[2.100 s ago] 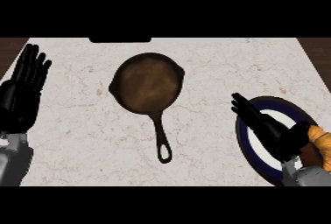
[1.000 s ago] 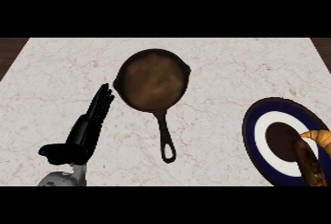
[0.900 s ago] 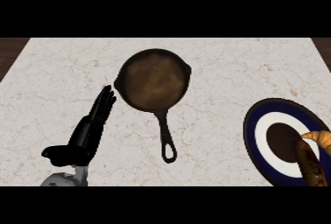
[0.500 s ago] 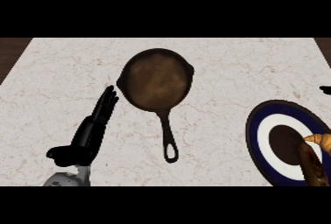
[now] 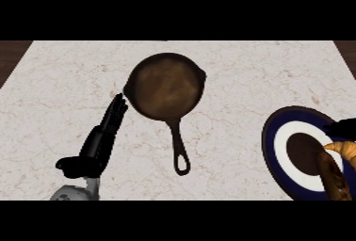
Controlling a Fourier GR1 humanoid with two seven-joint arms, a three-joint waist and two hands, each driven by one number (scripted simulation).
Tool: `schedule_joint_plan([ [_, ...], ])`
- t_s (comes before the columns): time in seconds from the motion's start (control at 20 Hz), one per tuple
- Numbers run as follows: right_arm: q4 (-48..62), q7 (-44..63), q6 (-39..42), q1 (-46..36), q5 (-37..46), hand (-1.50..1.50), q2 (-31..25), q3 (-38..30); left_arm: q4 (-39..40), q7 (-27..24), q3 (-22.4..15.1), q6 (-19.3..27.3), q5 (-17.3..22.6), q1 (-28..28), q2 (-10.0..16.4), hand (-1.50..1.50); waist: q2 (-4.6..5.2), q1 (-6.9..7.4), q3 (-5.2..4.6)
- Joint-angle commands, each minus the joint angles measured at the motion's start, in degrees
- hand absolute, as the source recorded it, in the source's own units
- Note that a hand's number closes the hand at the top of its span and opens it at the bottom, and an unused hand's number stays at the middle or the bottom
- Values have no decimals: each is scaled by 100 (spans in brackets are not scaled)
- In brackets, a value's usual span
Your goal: Pick the croissant from the plate and place it in the pan
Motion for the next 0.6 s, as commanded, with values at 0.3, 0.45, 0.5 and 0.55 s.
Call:
schedule_joint_plan([
  [0.3, 1616, -908, -225, -591, 1301, -150, 916, 274, -77, 384, 81, 123, -224, -179, -194, 0, -39, -130, -8],
  [0.45, 1588, -837, -5, -727, 1394, -150, 1025, 96, -243, 166, 49, 30, -238, 282, -197, 0, -50, -145, -11],
  [0.5, 2232, -1218, -66, -1023, 1441, -150, 982, 113, 219, -58, 230, -43, -163, -93, -244, 0, -27, -112, -9],
  [0.55, 1772, -667, 133, -977, 1499, -150, 1300, 143, 26, 89, 158, 14, -207, 63, -287, 0, -45, -141, -12],
])
